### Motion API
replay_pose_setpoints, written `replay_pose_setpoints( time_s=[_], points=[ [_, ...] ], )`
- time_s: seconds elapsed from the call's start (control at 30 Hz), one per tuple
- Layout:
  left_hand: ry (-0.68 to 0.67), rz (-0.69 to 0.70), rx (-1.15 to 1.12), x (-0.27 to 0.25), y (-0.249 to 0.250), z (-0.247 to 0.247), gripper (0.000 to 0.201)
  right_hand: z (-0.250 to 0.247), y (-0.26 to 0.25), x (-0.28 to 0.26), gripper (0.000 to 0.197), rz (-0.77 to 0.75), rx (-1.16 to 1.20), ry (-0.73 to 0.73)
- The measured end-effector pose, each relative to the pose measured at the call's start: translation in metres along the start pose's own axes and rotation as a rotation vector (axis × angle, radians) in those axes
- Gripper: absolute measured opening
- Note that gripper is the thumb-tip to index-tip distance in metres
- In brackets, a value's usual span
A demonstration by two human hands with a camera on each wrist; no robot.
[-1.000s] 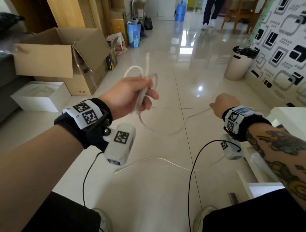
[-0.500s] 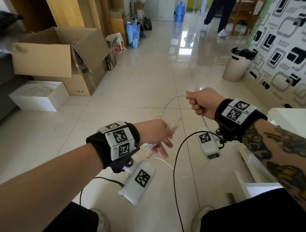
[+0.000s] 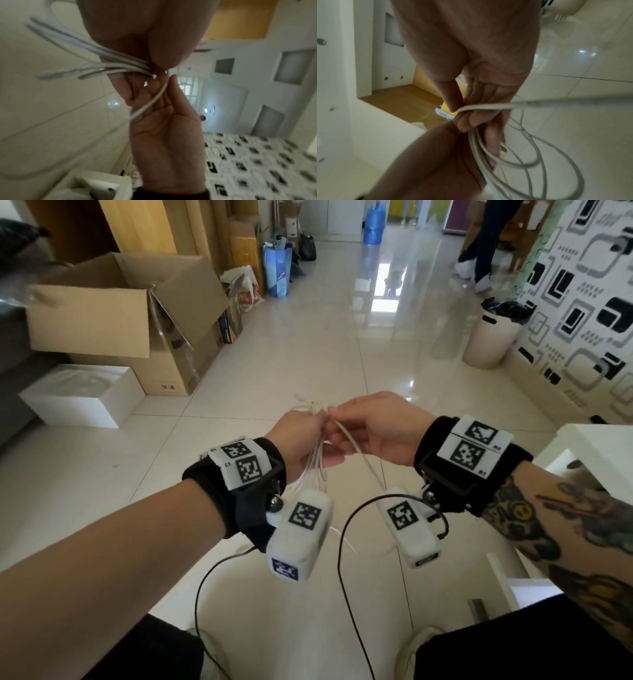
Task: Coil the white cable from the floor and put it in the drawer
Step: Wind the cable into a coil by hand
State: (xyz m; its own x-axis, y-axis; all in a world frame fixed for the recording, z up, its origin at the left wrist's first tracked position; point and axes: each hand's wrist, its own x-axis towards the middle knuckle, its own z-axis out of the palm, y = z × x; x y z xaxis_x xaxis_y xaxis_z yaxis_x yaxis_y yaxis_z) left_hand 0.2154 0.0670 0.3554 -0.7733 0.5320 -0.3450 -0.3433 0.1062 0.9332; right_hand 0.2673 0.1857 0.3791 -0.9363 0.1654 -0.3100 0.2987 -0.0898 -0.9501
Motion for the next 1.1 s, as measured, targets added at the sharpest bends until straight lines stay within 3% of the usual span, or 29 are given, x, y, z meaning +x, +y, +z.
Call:
replay_pose_setpoints(
  time_s=[0.2,0.37,0.43,0.53,0.7,0.87,0.97,1.1],
  points=[
    [0.023,-0.041,-0.321,0.002,0.006,-0.007,0.026,0.012,0.003,-0.005,0.010,-0.042,-0.116,0.000],
    [0.071,-0.029,-0.241,0.007,0.007,-0.008,0.024,0.009,0.008,-0.001,0.012,-0.028,-0.215,-0.020],
    [0.078,-0.023,-0.297,0.010,0.012,-0.009,0.024,0.006,0.009,0.000,0.023,-0.004,-0.278,-0.034],
    [0.129,0.038,-0.481,0.014,0.029,-0.019,0.024,-0.001,0.013,0.001,0.044,0.064,-0.404,-0.081],
    [0.179,0.178,-0.889,0.016,0.062,-0.069,0.036,-0.024,0.020,0.000,0.050,0.085,-0.503,-0.170],
    [0.277,0.204,-0.589,0.011,0.072,-0.111,0.031,-0.059,0.021,0.009,0.038,0.120,-0.481,-0.127],
    [0.070,0.119,-0.640,0.007,0.066,-0.109,0.019,-0.068,0.026,0.018,0.033,0.168,-0.501,-0.036],
    [-0.047,0.043,-0.366,0.006,0.057,-0.082,0.030,-0.067,0.029,0.028,0.030,0.193,-0.555,0.165]
  ],
)
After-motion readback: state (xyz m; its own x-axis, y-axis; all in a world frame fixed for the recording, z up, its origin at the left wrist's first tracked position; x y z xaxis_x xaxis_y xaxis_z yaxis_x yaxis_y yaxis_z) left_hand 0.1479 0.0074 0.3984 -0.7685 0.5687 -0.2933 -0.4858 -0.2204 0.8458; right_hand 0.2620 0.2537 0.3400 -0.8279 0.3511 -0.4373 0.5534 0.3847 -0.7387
